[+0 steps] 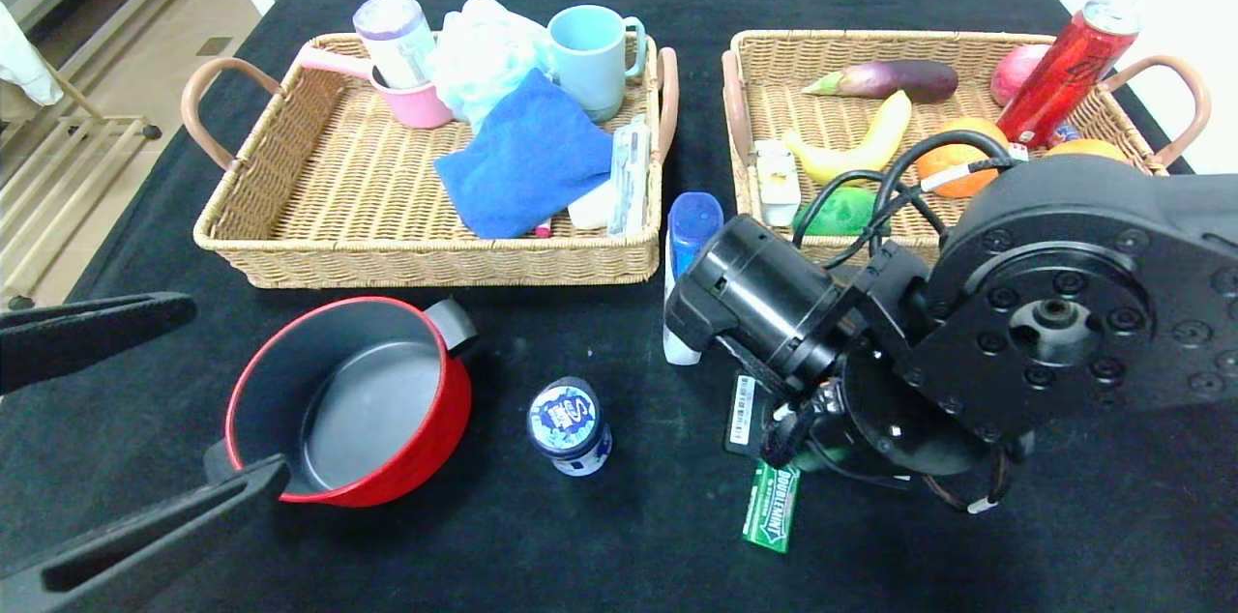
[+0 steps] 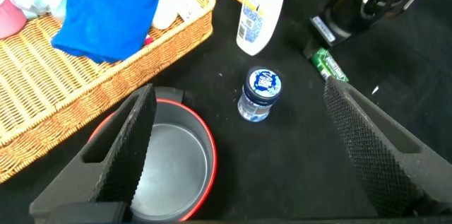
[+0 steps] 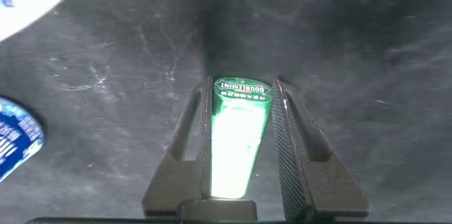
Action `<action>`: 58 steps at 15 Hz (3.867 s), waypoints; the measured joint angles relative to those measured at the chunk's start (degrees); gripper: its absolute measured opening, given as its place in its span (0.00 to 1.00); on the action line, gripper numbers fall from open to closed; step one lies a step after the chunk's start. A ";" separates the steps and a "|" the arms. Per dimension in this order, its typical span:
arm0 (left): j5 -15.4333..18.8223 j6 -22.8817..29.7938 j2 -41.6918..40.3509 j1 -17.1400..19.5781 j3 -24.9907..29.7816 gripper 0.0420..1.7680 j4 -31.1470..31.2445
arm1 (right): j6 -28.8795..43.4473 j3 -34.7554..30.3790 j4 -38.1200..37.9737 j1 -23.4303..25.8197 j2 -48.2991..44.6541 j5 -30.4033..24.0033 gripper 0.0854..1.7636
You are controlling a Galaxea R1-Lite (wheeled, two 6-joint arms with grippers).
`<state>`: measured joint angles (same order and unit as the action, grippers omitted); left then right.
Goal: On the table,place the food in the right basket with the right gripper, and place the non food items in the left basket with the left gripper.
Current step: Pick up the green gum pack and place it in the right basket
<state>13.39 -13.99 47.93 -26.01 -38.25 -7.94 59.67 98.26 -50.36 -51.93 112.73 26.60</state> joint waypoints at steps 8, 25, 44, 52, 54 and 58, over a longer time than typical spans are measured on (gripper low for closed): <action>0.00 -0.56 0.05 0.00 0.28 0.97 0.06 | -5.85 4.22 -3.83 2.07 -6.00 0.84 0.30; -0.02 -0.94 -0.04 -0.48 0.37 0.97 -0.07 | -28.15 14.53 23.49 14.81 -7.22 10.36 0.30; 0.01 -1.02 -0.33 -0.50 0.37 0.97 -0.09 | -38.40 14.48 40.17 20.08 -1.34 9.29 0.30; 0.00 -1.05 -0.41 -0.50 0.37 0.97 -0.09 | -38.53 14.42 40.03 20.07 -0.73 9.25 0.64; 0.00 -1.05 -0.45 -0.50 0.37 0.97 -0.09 | -38.53 14.36 39.86 19.88 -0.79 9.23 0.71; 0.00 -1.33 -0.50 -0.52 0.44 0.97 -0.09 | -38.51 14.01 39.80 19.55 -1.12 9.23 0.81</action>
<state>13.39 -15.32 47.43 -26.54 -37.82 -8.02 21.16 112.26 -10.56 -32.38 111.60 35.83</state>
